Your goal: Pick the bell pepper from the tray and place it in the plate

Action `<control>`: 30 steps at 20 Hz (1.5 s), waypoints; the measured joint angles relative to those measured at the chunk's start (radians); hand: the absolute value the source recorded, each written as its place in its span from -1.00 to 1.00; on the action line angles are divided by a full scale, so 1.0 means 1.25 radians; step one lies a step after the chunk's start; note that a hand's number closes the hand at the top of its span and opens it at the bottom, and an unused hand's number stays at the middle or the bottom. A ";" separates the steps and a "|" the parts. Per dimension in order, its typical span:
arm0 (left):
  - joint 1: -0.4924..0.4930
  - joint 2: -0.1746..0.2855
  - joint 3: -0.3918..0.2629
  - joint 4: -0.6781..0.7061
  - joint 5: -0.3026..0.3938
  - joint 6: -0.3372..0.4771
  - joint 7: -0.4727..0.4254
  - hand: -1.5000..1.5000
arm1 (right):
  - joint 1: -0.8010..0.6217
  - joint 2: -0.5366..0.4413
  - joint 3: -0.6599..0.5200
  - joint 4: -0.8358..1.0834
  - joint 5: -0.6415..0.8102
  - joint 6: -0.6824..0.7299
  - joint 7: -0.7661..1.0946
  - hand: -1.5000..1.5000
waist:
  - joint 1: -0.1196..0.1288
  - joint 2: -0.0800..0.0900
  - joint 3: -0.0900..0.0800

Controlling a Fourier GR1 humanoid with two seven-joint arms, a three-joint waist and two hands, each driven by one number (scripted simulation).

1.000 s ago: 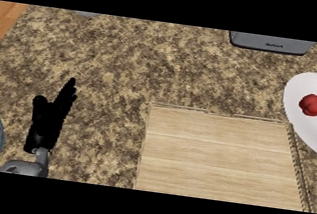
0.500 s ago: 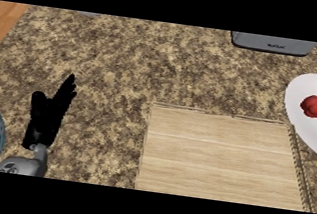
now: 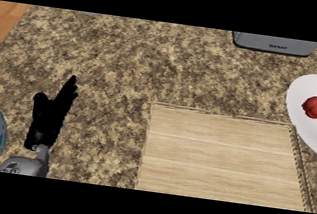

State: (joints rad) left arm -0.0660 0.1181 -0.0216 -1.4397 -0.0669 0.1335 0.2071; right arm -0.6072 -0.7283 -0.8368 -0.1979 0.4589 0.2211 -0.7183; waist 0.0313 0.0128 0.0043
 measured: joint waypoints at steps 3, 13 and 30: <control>-0.002 -0.006 -0.005 -0.008 -0.006 0.004 0.010 0.00 | 0.001 0.007 0.012 0.000 0.003 -0.036 0.009 -1.00 | 0.000 0.000 0.000; 0.017 -0.008 -0.008 -0.032 -0.012 0.003 0.016 0.00 | 0.035 -0.011 0.022 0.016 -0.004 -0.089 0.011 -1.00 | 0.003 0.002 0.001; 0.005 -0.010 -0.001 -0.027 -0.013 -0.003 0.018 0.00 | 0.102 -0.064 0.006 0.029 -0.042 -0.100 -0.005 -1.00 | 0.003 0.002 0.002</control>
State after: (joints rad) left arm -0.0593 0.1050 -0.0231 -1.4735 -0.0830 0.1298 0.2293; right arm -0.4795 -0.8086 -0.8291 -0.1611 0.4065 0.0966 -0.7242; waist 0.0349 0.0156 0.0072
